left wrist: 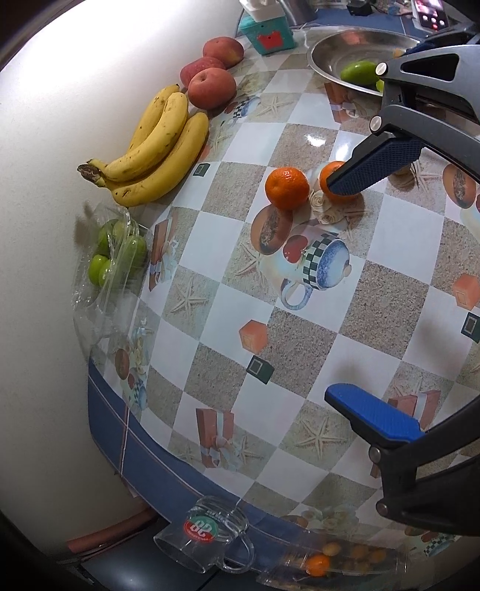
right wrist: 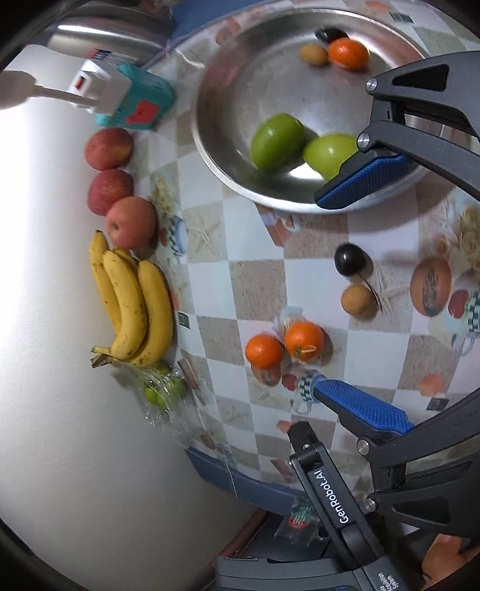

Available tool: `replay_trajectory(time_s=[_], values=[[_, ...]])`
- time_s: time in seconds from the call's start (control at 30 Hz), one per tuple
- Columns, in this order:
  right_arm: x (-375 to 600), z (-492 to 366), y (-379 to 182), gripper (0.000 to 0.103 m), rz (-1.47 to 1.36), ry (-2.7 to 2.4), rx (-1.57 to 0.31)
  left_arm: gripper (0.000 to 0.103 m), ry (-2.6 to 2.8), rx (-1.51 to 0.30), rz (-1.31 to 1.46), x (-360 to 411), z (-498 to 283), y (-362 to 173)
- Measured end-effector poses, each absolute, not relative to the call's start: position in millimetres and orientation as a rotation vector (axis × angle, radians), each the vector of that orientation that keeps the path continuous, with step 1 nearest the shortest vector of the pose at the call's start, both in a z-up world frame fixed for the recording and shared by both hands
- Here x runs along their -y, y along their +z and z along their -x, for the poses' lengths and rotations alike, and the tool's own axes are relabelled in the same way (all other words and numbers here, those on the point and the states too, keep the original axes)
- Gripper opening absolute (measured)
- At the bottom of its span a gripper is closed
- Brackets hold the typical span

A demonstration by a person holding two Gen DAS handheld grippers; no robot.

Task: Organize fruits
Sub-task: 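Move both open grippers back toward the remaining fruit row, then close the right gripper on the dark round fruit while the left gripper approaches an orange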

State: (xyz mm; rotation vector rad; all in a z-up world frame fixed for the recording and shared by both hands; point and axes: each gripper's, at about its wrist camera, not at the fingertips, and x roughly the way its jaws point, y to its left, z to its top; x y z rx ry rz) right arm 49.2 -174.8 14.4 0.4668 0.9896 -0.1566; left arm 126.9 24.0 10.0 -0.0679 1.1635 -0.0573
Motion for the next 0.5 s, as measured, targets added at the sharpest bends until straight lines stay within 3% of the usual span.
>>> replay_trajectory(time_s=[0.13, 0.5], values=[[170.8, -51.7, 8.9, 0.069, -0.439, -0.164, -1.023, 0.103, -0.062, -1.171, 0.083, -24.6, -128.2, 8.0], [175.0, -53.3, -10.2, 0.053, -0.485, -0.152, -1.08, 0.103, -0.155, -1.209, 0.094, -6.0, -130.7, -3.9]])
